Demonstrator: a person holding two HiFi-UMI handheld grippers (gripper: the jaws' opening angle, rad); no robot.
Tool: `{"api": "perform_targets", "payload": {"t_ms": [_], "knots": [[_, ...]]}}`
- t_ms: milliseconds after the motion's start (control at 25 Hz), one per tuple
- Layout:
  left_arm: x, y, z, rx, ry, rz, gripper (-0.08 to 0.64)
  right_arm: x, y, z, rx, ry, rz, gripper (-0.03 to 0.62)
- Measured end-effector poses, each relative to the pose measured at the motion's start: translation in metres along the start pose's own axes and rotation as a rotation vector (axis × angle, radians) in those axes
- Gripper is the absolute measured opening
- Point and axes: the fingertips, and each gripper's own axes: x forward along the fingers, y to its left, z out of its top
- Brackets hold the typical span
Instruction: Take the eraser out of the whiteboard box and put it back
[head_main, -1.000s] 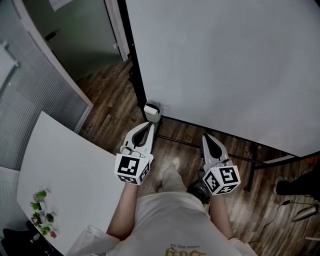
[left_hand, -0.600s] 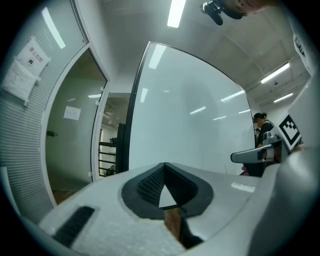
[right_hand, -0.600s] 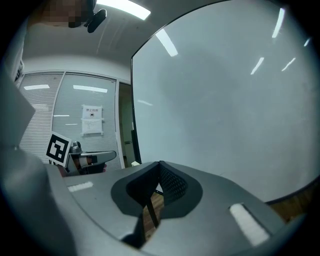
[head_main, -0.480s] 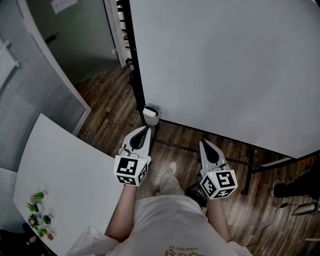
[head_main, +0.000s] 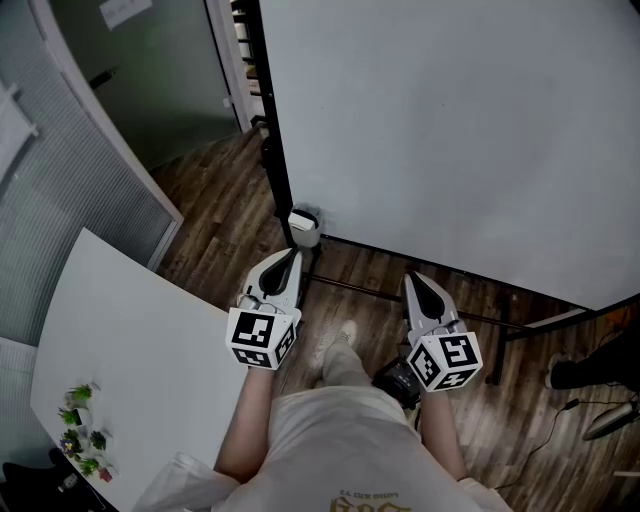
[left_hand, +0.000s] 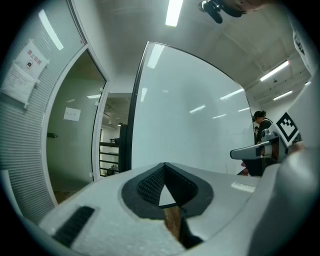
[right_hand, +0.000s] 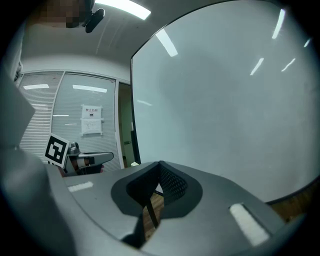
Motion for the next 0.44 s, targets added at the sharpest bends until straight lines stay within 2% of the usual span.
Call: {"api": "perform_targets", "payload": {"t_ms": [440], "knots": [[-0.007,0.011,-0.004,-0.001,0.005,0.002,0.000,0.003,0.010,-0.006,-0.008,0.013,0.005,0.011]]}}
